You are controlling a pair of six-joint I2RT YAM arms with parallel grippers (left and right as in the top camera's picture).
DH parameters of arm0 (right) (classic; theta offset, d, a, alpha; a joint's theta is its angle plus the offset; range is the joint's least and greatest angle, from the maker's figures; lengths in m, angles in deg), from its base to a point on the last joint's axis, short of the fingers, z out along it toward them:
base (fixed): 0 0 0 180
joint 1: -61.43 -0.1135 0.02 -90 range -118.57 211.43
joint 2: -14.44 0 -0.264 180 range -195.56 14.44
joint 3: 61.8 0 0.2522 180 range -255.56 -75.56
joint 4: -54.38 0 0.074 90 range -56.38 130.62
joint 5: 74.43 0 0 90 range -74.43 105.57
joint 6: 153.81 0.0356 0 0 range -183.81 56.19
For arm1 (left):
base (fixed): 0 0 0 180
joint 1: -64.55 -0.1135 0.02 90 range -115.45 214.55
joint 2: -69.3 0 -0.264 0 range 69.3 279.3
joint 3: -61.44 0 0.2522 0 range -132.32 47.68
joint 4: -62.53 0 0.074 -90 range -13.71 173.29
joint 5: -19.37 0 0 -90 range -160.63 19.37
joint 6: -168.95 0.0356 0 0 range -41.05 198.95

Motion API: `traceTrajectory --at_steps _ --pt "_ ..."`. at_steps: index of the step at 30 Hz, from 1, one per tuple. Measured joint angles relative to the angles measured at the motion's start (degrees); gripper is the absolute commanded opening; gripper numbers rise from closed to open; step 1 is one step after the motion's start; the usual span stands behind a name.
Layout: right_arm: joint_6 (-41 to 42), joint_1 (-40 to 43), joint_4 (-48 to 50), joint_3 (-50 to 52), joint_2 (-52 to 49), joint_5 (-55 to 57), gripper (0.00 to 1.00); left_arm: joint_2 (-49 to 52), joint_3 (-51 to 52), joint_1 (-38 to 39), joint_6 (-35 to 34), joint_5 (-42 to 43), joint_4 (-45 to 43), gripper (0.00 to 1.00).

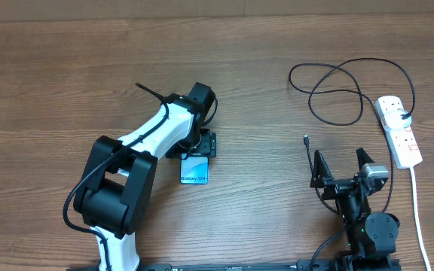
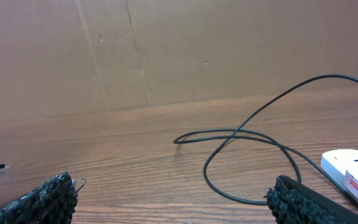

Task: Plug charger to phone and switch on socket
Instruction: 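Close the left gripper on the phone's top edge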

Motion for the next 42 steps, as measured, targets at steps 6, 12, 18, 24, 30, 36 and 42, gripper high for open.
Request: traceTrajectory --at_steps 6,12,18,24,30,36,42 --pt "0.0 0.0 0.0 0.0 0.0 0.0 1.00 0.0 0.0 0.0 1.0 0.1 0.1 0.67" --pt "0.0 0.0 0.0 0.0 0.0 0.0 1.00 -0.1 0.0 0.1 1.4 -0.1 0.2 0.55" --pt "0.0 0.0 0.0 0.0 0.0 0.0 1.00 0.0 -0.2 0.0 1.5 0.0 0.5 0.51" --pt "0.0 0.0 0.0 0.0 0.0 0.0 1.00 1.2 -2.6 0.0 1.7 0.4 3.0 0.50" --pt "0.0 0.0 0.0 0.0 0.0 0.0 1.00 2.5 -4.9 0.0 2.1 0.4 5.5 0.48" --pt "0.0 0.0 0.0 0.0 0.0 0.0 1.00 3.4 -6.3 0.0 2.1 0.4 7.0 0.48" --pt "0.0 0.0 0.0 0.0 0.0 0.0 1.00 3.7 -7.0 0.0 2.1 0.3 8.1 0.47"
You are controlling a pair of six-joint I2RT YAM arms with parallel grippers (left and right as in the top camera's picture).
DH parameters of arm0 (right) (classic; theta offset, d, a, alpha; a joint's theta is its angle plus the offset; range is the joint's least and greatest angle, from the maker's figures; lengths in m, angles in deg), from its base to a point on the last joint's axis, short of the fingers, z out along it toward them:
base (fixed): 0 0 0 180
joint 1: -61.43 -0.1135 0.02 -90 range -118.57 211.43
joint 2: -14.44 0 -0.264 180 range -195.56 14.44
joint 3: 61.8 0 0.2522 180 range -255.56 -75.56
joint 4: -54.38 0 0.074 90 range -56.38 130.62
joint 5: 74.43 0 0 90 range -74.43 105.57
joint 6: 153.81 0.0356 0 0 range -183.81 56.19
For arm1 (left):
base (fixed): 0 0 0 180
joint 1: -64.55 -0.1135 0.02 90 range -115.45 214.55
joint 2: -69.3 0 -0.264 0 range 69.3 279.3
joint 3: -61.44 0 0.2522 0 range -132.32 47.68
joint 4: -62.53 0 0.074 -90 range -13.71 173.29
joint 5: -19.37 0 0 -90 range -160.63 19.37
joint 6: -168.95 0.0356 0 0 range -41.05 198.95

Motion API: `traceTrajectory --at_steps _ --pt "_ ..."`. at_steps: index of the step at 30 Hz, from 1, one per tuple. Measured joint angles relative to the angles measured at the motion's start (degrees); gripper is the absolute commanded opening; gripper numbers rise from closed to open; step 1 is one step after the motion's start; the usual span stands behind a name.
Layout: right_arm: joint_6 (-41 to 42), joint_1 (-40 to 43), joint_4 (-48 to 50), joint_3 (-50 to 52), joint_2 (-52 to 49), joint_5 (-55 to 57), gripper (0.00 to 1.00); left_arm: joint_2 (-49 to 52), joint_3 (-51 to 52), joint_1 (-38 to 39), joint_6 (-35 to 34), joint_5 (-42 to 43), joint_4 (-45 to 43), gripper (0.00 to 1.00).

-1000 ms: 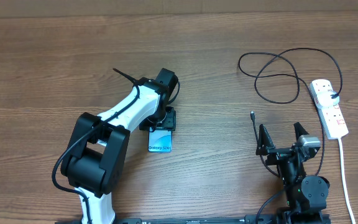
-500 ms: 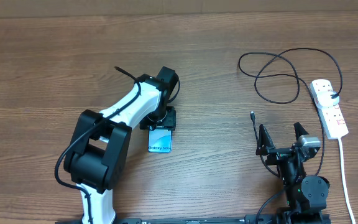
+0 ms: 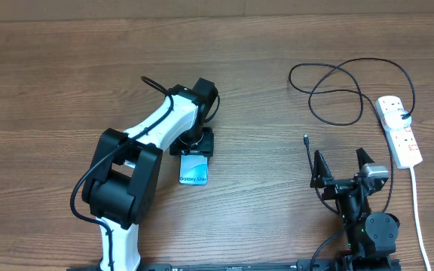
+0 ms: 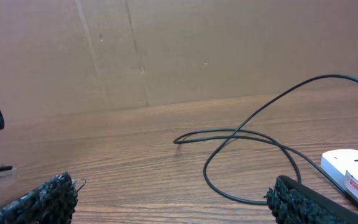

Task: Plug charger to phone and switch on socket
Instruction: 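Close the left gripper on the phone's top edge, then lift the phone with the left gripper and tilt it upright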

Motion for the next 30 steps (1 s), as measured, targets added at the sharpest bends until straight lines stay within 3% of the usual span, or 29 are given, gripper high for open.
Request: traceTrajectory --at_steps 30 --pt "0.0 0.0 0.0 0.0 0.0 0.0 1.00 1.7 -6.2 0.0 0.0 2.0 7.6 0.42"
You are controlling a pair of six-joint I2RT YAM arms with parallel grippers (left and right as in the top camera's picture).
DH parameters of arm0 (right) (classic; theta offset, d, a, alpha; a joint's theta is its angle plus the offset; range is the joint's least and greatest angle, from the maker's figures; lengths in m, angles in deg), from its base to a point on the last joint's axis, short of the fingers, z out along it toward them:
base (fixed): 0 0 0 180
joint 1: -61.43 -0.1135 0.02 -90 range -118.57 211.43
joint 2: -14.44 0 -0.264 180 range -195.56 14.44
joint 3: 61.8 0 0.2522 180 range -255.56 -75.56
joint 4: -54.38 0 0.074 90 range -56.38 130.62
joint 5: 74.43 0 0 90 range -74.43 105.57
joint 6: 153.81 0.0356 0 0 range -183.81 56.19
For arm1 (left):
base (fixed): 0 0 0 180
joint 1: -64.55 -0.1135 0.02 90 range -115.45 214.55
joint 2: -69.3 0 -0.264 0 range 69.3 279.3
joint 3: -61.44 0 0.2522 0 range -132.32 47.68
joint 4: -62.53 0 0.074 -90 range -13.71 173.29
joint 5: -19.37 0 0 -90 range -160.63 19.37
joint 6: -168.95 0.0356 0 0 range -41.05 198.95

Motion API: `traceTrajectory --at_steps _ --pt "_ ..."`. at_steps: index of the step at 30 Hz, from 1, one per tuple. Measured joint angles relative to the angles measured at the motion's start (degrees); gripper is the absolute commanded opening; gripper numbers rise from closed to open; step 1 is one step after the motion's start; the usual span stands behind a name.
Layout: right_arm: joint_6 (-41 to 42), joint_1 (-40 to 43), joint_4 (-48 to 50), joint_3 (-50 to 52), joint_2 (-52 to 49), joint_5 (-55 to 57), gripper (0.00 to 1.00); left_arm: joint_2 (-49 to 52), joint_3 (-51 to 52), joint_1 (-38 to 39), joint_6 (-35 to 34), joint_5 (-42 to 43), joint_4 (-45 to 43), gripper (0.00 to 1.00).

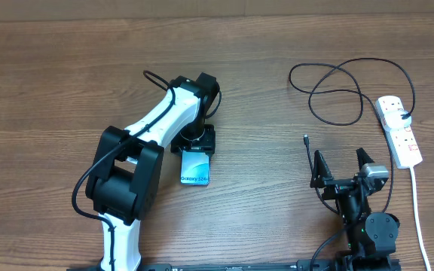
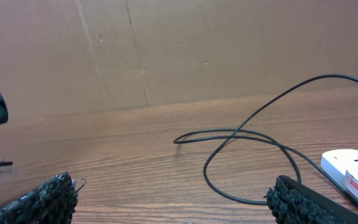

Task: Plug charger to phone and switch on socket
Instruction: 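Lift the phone with the left gripper and tilt it upright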

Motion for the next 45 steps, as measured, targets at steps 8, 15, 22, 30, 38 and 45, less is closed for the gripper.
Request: traceTrajectory --at_steps 8,15,22,30,38,45 --pt "0.0 0.0 0.0 0.0 0.0 0.0 1.00 0.0 -6.2 0.0 0.0 1.7 6.4 0.41" --pt "0.0 0.0 0.0 0.0 0.0 0.0 1.00 0.0 -12.0 0.0 0.0 4.1 11.0 0.41" --pt "0.0 0.0 -0.1 0.0 0.0 0.0 1.00 0.0 -14.3 0.0 0.0 7.5 13.2 0.41" --pt "0.0 0.0 0.0 0.0 0.0 0.0 1.00 0.0 -14.4 0.0 0.0 12.1 13.7 0.41" --pt "0.0 0.0 0.0 0.0 0.0 0.0 1.00 0.0 -14.4 -0.2 -0.7 17.8 13.6 0.40" --pt "0.0 0.0 0.0 0.0 0.0 0.0 1.00 0.0 -14.4 -2.1 -4.9 22.3 13.4 0.39"
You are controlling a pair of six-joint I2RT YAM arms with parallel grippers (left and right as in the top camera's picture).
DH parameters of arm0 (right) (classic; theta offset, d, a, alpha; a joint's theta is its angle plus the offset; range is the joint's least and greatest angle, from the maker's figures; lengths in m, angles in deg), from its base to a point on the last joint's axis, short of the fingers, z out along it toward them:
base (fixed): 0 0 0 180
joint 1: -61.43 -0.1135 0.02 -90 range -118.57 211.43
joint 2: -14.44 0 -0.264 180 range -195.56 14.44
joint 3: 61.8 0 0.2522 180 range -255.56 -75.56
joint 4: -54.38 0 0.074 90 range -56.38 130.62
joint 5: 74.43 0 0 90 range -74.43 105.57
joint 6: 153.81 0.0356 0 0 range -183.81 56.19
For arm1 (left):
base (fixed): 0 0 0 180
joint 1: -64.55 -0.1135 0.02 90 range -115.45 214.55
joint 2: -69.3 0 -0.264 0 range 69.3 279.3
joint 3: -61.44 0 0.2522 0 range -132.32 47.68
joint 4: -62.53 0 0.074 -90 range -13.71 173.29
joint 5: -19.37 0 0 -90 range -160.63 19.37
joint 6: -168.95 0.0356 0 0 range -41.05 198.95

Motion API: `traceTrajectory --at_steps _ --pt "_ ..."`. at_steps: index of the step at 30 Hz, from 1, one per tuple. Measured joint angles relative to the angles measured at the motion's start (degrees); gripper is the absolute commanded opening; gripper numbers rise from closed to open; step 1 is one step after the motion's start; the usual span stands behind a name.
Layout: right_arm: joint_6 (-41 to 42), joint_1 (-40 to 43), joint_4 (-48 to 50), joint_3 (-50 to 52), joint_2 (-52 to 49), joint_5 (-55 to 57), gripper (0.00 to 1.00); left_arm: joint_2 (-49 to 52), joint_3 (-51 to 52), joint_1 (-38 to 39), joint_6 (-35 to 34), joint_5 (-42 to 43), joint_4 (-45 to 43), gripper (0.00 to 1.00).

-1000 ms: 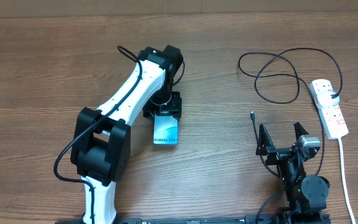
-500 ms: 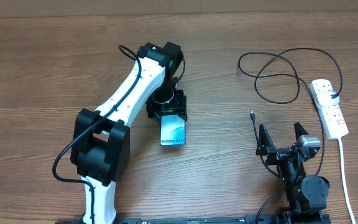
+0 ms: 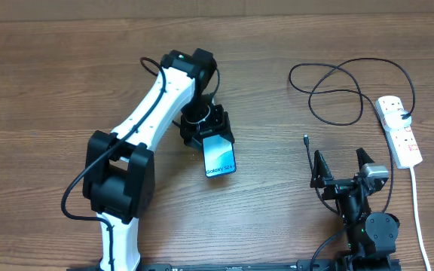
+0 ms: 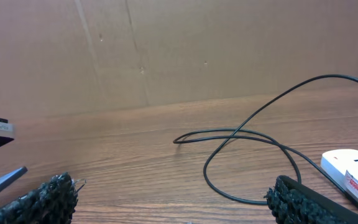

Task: Plug charger to phone and switch on socket
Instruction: 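Lift the phone with the left gripper and tilt it upright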

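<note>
The phone [image 3: 219, 156], its blue screen facing up, sits skewed near the table's middle. My left gripper [image 3: 204, 129] is shut on its far end. In the right wrist view only a sliver of that gripper and phone shows at the left edge, above the wood. The black charger cable [image 3: 336, 90] loops across the right side, and its free plug tip [image 3: 306, 138] lies just beyond my right gripper [image 3: 340, 168]. That gripper stands open and empty. In the right wrist view the cable [image 4: 247, 134] curves between the rough black fingertips [image 4: 294, 198]. The white socket strip [image 3: 398, 129] lies at the far right.
A white mains lead [image 3: 419, 218] runs from the socket strip toward the front edge. A brown cardboard wall [image 4: 179, 50] closes off the back of the wooden table [image 3: 66, 90]. The left arm's white link [image 3: 153, 105] stretches diagonally over the left half.
The left gripper has carried the phone to the right, and the phone is now turned askew. In the right wrist view the held end sits higher than before. The right arm has not moved.
At first the left gripper sat at the far end of the phone, left of the table's centre. Over the following two moments it stayed there while the arm shifted slightly. Now the phone is farther right and rotated. The right gripper stayed open and still.
</note>
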Motion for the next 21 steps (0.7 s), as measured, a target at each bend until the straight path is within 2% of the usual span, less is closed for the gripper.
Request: traceTrajectory --at_steps 9,21 --pt "0.0 0.0 0.0 0.0 0.0 0.0 1.00 0.0 0.0 -2.3 -6.9 5.0 -3.3 0.38" --pt "0.0 0.0 0.0 0.0 0.0 0.0 1.00 0.0 0.0 -4.0 -7.8 15.7 -3.5 0.38"
